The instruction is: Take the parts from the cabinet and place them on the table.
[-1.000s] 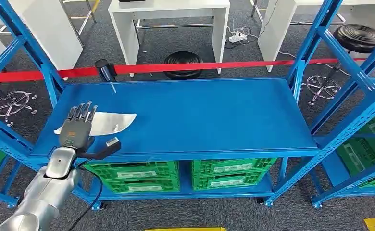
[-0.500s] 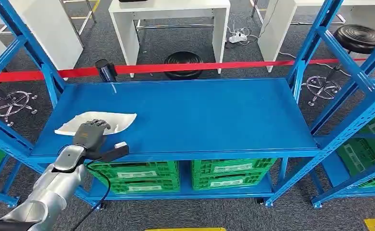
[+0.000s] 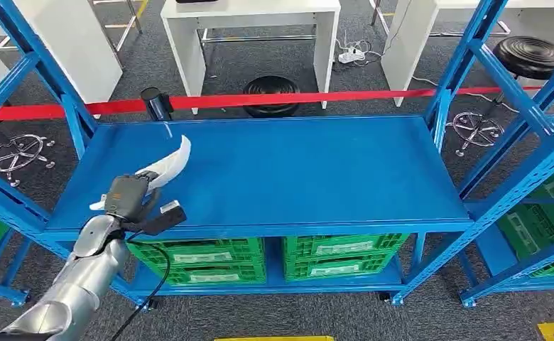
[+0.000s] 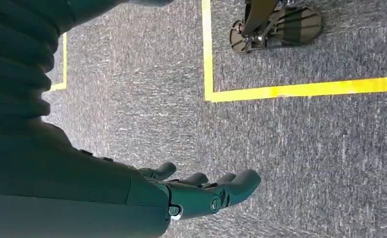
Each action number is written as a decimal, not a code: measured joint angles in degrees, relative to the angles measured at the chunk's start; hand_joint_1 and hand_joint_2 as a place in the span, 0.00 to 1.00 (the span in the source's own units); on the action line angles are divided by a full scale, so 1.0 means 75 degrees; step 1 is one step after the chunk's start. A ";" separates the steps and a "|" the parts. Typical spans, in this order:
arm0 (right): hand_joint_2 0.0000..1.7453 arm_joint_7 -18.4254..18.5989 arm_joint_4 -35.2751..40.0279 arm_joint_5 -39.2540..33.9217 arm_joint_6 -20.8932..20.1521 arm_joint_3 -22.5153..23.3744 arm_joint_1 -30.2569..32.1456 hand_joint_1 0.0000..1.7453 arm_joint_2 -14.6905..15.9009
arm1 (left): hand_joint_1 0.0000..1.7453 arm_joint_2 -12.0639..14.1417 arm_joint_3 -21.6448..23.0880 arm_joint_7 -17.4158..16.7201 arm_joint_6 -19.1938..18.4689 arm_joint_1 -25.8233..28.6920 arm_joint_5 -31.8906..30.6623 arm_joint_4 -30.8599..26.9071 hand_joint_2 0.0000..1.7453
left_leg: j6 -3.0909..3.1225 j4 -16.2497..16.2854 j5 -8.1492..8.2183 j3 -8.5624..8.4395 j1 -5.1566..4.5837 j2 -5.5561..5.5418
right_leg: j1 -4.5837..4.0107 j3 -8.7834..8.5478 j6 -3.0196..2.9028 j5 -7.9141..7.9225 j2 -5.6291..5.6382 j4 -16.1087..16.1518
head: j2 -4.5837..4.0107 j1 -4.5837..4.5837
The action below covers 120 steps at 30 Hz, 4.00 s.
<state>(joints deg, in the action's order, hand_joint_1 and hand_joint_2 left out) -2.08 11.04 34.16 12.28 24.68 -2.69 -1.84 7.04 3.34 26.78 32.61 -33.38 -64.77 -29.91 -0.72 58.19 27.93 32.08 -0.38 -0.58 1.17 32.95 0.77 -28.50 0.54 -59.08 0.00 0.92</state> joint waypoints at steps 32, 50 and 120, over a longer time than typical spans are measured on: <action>1.00 -0.1058 0.0000 0.0172 -0.0419 0.0528 -0.0006 0.00 -0.0108 | 1.00 -0.0534 0.2407 0.1705 -0.3769 0.1602 0.6617 -0.5871 1.00 | 0.0219 -0.0126 -0.0048 -0.0074 -0.0004 -0.0001 | 0.0016 -0.0066 0.0170 0.0060 -0.0001 0.0162 | 0.0000 0.0015; 1.00 -0.0874 0.0000 0.0082 0.0233 0.0781 -0.0020 0.00 -0.0137 | 1.00 -0.1064 0.3031 0.1501 -0.4946 0.1811 0.8254 -0.6544 1.00 | -0.0177 0.0972 0.0748 0.0318 0.0081 0.0045 | 0.0076 0.0251 -0.0173 0.0135 -0.0023 -0.0082 | 0.0000 0.0003; 1.00 -0.1110 0.0000 0.0425 -0.0676 0.1501 -0.0049 0.00 -0.0114 | 1.00 -0.0915 0.4162 0.1285 -0.5939 0.2528 0.7764 -0.6995 1.00 | -0.0078 -0.0166 0.0466 -0.0698 0.0057 0.0031 | -0.0039 0.0457 -0.0020 0.0551 -0.0082 0.0055 | 0.0000 0.0070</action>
<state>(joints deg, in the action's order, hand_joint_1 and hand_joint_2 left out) -10.40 11.04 37.35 7.21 35.93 -3.06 -2.69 0.17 34.56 36.41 -11.93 -14.42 -6.54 -82.38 -1.30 56.95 31.42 26.84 0.05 -0.34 0.87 36.38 0.61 -24.37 -0.08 -58.67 0.00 1.44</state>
